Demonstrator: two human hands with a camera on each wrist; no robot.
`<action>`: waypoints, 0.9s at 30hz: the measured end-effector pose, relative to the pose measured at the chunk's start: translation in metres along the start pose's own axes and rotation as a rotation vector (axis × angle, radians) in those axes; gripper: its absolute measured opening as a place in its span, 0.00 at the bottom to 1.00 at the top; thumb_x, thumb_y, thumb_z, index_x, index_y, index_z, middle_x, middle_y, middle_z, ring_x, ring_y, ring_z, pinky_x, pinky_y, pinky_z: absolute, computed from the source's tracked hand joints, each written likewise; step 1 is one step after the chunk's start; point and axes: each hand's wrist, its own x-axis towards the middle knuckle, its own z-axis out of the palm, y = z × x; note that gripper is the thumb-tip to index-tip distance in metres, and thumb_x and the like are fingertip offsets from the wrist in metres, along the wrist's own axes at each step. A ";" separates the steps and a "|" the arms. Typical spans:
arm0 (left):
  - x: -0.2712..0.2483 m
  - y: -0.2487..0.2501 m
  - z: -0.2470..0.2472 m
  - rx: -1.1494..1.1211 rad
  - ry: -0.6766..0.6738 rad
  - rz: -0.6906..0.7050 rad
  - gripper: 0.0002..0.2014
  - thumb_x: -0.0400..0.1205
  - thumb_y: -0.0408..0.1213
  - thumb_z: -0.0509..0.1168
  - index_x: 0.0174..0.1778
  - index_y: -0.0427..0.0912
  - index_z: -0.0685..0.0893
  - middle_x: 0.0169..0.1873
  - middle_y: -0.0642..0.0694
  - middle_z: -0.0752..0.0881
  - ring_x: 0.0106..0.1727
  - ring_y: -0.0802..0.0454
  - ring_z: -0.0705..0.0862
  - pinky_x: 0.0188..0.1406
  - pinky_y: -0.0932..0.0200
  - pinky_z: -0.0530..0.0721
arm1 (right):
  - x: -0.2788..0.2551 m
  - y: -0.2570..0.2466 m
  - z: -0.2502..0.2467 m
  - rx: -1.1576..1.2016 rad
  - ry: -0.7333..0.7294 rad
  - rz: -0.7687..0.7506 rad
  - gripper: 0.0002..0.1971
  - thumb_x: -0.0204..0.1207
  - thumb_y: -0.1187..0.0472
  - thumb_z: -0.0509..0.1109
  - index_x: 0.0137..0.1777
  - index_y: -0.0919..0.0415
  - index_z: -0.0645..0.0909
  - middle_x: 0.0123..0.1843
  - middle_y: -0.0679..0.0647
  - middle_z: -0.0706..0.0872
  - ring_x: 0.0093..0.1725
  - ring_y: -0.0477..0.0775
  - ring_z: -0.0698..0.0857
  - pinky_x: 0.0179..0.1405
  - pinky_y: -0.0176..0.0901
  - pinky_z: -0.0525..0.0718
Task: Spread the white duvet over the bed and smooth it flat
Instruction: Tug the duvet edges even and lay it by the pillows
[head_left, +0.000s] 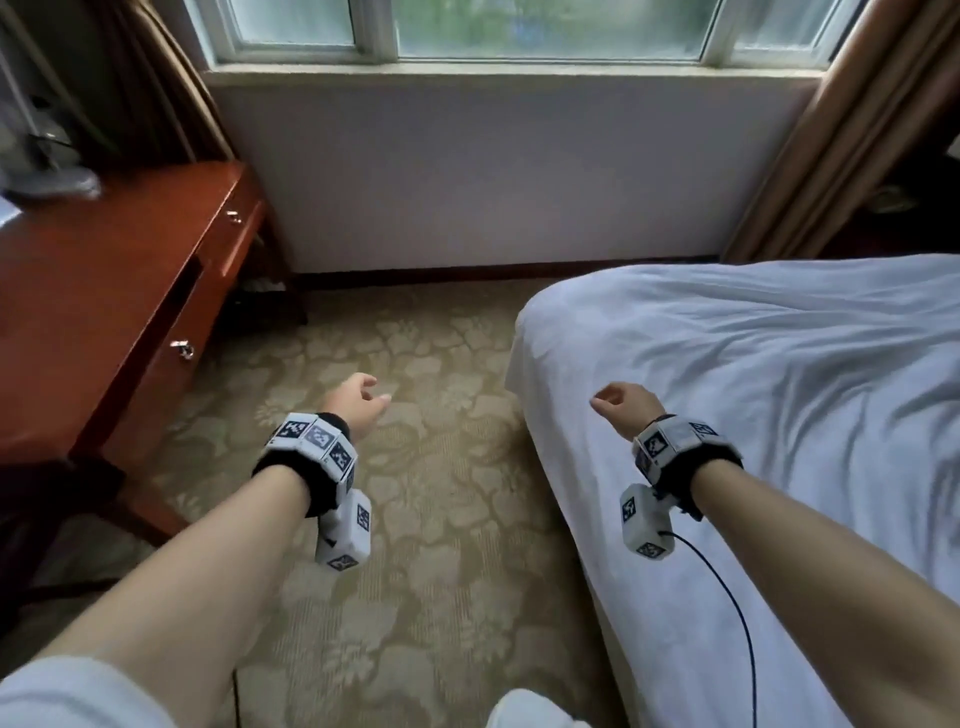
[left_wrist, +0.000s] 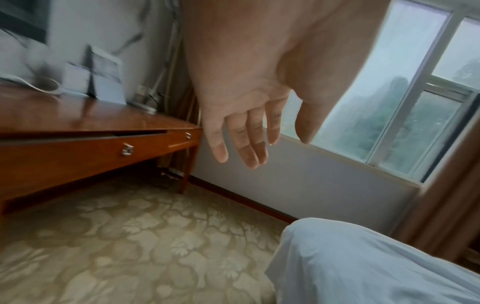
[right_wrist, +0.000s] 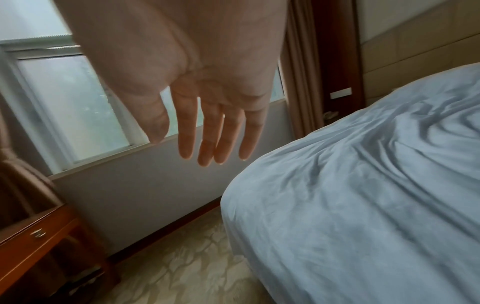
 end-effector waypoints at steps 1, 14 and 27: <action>0.024 0.010 0.001 0.015 -0.026 0.021 0.22 0.83 0.42 0.63 0.72 0.40 0.73 0.66 0.39 0.81 0.66 0.41 0.80 0.64 0.53 0.77 | 0.014 -0.002 -0.004 0.012 0.015 0.034 0.15 0.80 0.56 0.66 0.61 0.65 0.83 0.61 0.61 0.87 0.62 0.59 0.84 0.58 0.42 0.78; 0.367 0.189 0.068 0.182 -0.315 0.270 0.23 0.83 0.44 0.62 0.74 0.43 0.71 0.65 0.43 0.82 0.67 0.45 0.79 0.63 0.58 0.75 | 0.300 0.022 -0.053 0.172 0.152 0.430 0.17 0.81 0.57 0.65 0.64 0.67 0.81 0.63 0.63 0.85 0.64 0.62 0.82 0.62 0.46 0.77; 0.676 0.350 0.177 0.414 -0.573 0.419 0.24 0.83 0.43 0.62 0.75 0.41 0.69 0.67 0.41 0.80 0.66 0.42 0.80 0.64 0.52 0.78 | 0.508 0.050 -0.077 0.382 0.303 0.789 0.15 0.81 0.57 0.64 0.61 0.65 0.81 0.61 0.61 0.86 0.61 0.61 0.83 0.59 0.44 0.78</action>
